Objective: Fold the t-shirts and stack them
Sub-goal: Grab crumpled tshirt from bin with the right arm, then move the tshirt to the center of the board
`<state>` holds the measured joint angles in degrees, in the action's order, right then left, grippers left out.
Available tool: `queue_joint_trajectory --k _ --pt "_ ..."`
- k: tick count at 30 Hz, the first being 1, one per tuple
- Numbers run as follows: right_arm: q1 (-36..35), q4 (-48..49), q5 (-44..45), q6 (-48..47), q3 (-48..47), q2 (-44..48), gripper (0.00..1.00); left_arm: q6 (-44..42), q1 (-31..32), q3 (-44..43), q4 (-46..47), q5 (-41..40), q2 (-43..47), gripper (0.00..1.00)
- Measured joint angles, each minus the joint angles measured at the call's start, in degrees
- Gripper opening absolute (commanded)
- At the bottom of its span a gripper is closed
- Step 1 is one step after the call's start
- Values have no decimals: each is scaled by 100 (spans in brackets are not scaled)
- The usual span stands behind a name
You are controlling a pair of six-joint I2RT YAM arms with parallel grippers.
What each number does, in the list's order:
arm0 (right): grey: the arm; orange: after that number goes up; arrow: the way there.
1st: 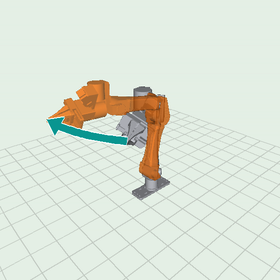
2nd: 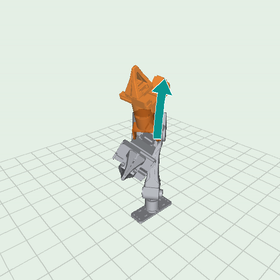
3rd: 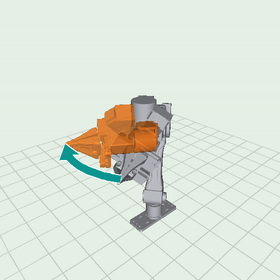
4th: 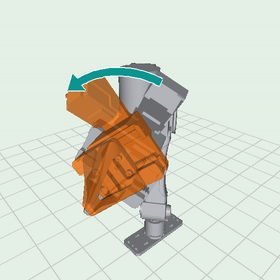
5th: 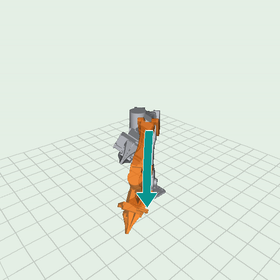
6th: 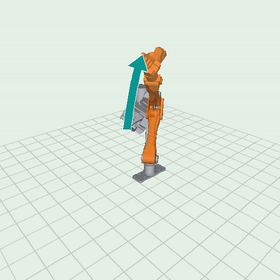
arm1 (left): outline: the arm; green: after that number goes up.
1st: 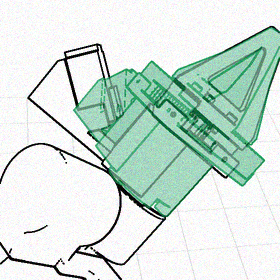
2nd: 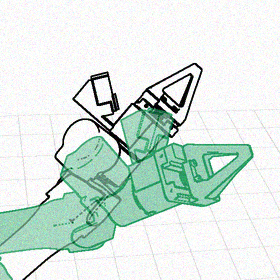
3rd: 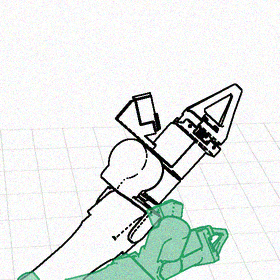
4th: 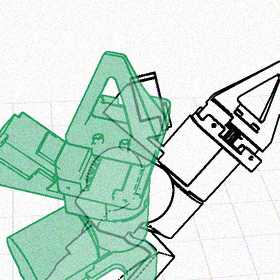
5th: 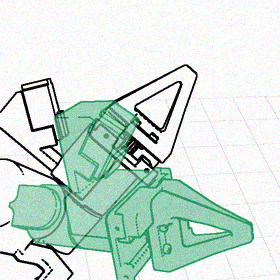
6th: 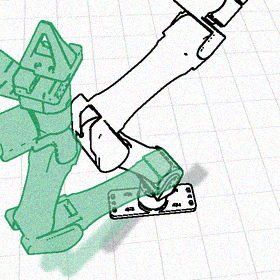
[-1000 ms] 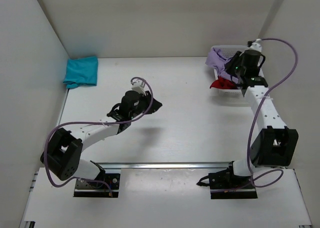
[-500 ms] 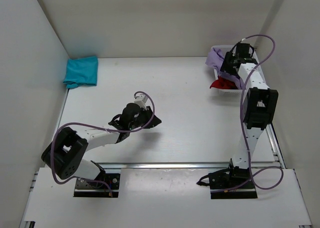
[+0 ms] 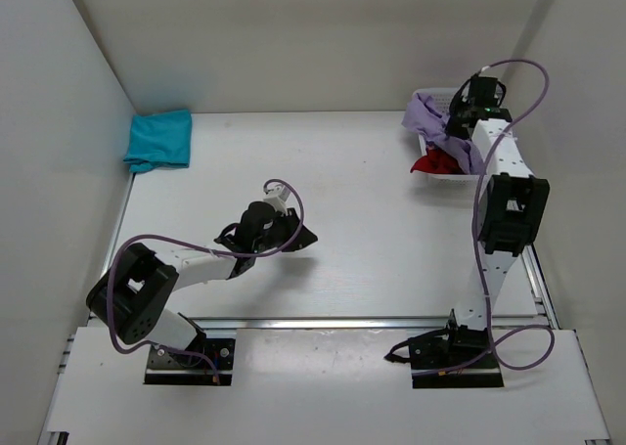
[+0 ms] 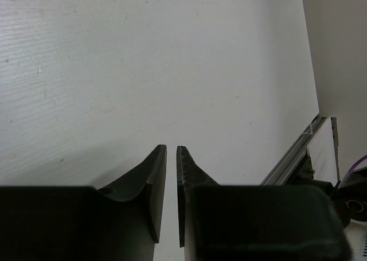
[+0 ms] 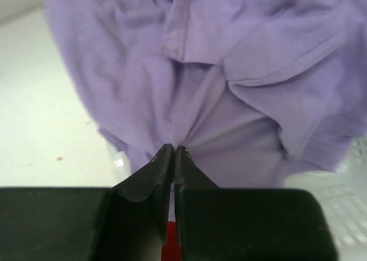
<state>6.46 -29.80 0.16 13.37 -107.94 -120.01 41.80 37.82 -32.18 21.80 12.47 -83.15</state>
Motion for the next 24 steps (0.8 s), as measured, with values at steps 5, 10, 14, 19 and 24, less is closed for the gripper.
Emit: queue_joint_trajectory --k 5,10,14,19,24 --pt "142 81 -229 83 188 1191 0 90 -92 0 13 55 -4 27" --pt "-365 332 -691 85 -350 2726 0 249 -245 -2 11 105 -4 30" --pt "-1344 905 -1788 269 -1384 3377 0 437 -435 26 33 149 37 30" --pt "-1895 1742 -3008 739 -1996 3740 0 706 -1036 555 116 210 573 32" --pt "-1307 2927 -4028 1692 -1156 3954 0 890 -1871 1113 63 229 1528 36"
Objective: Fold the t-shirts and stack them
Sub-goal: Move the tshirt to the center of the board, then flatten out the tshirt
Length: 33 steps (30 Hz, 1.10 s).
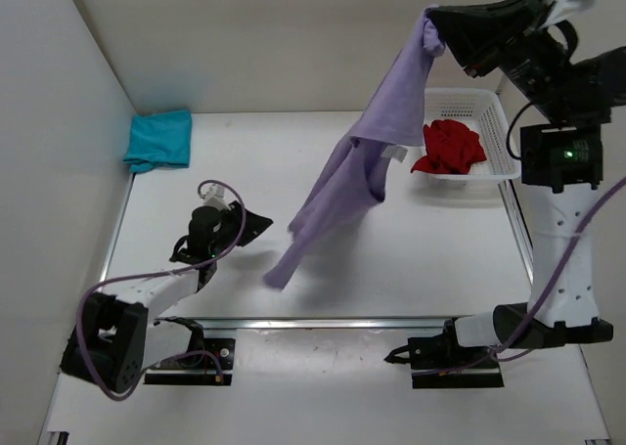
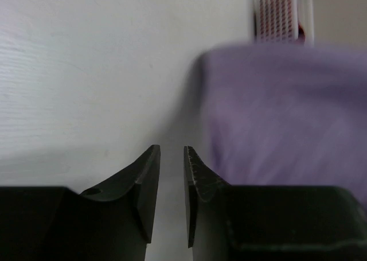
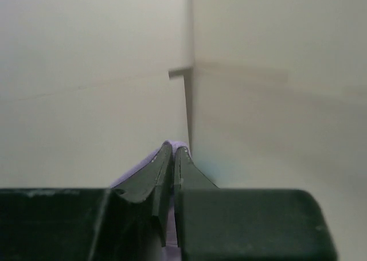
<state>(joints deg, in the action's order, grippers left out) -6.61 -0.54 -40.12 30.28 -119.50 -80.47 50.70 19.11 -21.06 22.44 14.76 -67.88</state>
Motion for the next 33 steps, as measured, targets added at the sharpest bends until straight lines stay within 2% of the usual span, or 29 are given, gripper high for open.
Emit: queue_joint_trajectory --k 3,7,9,12,14,15,17,19,20,21,22,23,25,26,29,30,33 --pt "306 656 -463 450 1095 -105 1 24 -402 214 -50 -50 549 40" --pt "632 1661 -883 953 3143 -514 0 -24 -433 391 -129 -111 988 44" --pt "809 1808 -1113 1224 3648 -1239 0 -42 -317 479 -160 -203 1119 46" --pt "925 1840 -1189 1460 3781 -2450 0 -74 -238 553 -184 -188 1128 47" --pt "903 1508 -1045 1405 3759 -2973 8 -74 -321 634 -192 -179 1121 48" --pt "846 1115 -918 1272 3633 -3154 17 -83 -348 654 -249 -186 1121 49" --pt "704 212 -551 898 2874 -3495 39 -149 -358 656 -332 -249 1126 49" --pt "527 -588 -35 507 1943 -3639 52 -245 -289 654 -422 -330 1139 50" --pt "428 -944 286 293 1510 -3644 55 -286 -275 654 -455 -361 1123 50" --pt "319 -1200 625 94 1167 -3571 55 -334 -260 654 -481 -376 1088 51" --pt "179 -1370 1019 -111 1025 -3366 50 -378 -236 636 -531 -417 1021 52" --pt "57 -1506 1246 -243 1056 -3156 32 -424 -219 612 -577 -450 935 52" --pt "-393 -1394 1775 -446 1961 -2201 12 -487 -181 573 -612 -496 728 57" --pt "-726 -1169 1917 -466 2767 -1591 1 -520 -173 542 -638 -501 601 60" --pt "-2092 -636 2188 -472 5171 -109 0 -599 -155 479 -745 -492 332 66" --pt "-2522 -573 2240 -450 5696 90 2 -619 -146 476 -778 -494 299 67" --pt "-3720 -501 2516 -297 7106 258 29 -660 -83 476 -876 -507 282 68"
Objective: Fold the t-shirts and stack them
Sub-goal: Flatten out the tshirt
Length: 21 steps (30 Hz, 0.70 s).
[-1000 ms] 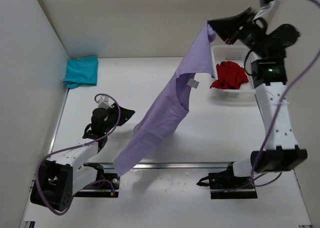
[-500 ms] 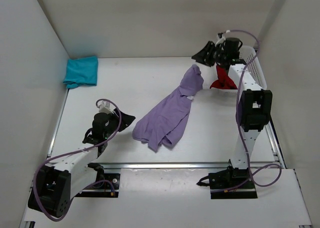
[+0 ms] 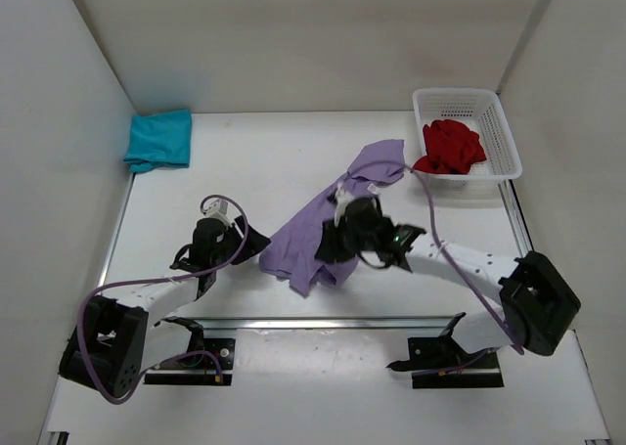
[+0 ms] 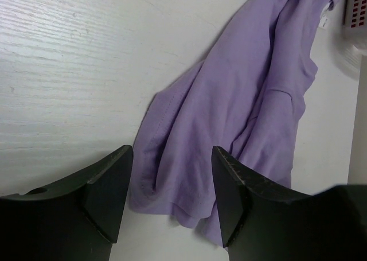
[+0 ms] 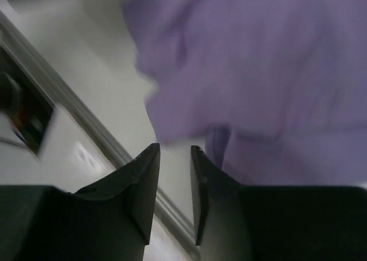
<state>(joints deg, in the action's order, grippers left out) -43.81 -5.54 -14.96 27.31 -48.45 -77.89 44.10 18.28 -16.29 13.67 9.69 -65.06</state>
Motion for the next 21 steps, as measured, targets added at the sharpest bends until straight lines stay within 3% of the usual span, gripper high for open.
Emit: queue_joint_trajectory --k 3,6,13,21 --pt "-772 -37 348 236 935 -2 45 -44 33 0 -44 -7 2 68" --pt "-1093 155 531 437 1268 -13 49 -42 28 0 -63 -7 55 67" --pt "-1220 1215 822 879 1290 -422 48 -37 37 2 -83 -52 330 64" --pt "-1388 1331 855 1191 1287 -758 42 -33 68 17 -85 -72 313 64"
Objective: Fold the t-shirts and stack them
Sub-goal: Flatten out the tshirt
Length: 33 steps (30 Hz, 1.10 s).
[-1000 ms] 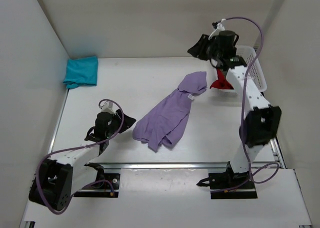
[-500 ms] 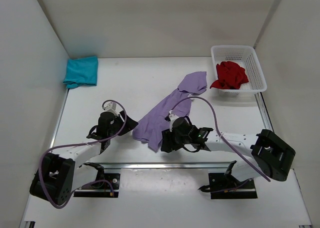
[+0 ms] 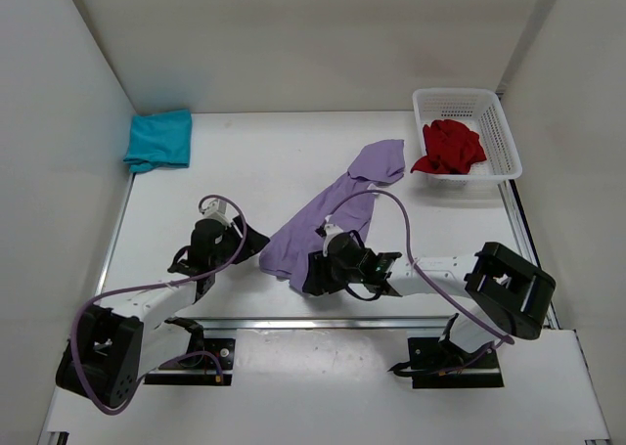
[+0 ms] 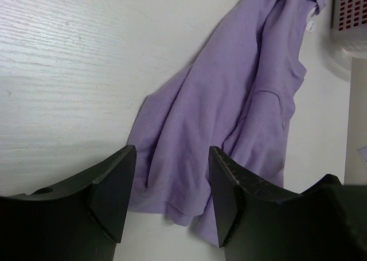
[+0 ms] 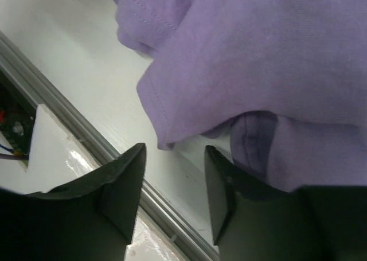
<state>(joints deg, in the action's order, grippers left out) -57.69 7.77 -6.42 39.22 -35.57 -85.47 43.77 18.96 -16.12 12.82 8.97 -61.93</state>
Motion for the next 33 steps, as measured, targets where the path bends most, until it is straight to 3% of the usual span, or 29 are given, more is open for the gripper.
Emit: queue_joint_trajectory --k 10,18,21,22,25,29,33 --pt "70 304 -269 219 0 -234 37 17 -13 153 -144 -31 227 63" --pt "214 516 -505 319 0 -363 24 24 37 155 -85 -68 166 63" --pt "271 553 -570 321 0 -400 13 26 37 164 -74 -68 138 63" --pt "271 564 -595 321 0 -415 6 26 37 170 -74 -66 136 63" --pt "271 535 -634 310 -2 -422 0 26 28 173 -76 -66 138 64" --pt "264 35 -693 210 -155 -249 0 17 -57 177 -79 -63 140 63" --pt "361 -1019 -691 -173 -855 525 0 20 -127 177 -76 -66 140 63"
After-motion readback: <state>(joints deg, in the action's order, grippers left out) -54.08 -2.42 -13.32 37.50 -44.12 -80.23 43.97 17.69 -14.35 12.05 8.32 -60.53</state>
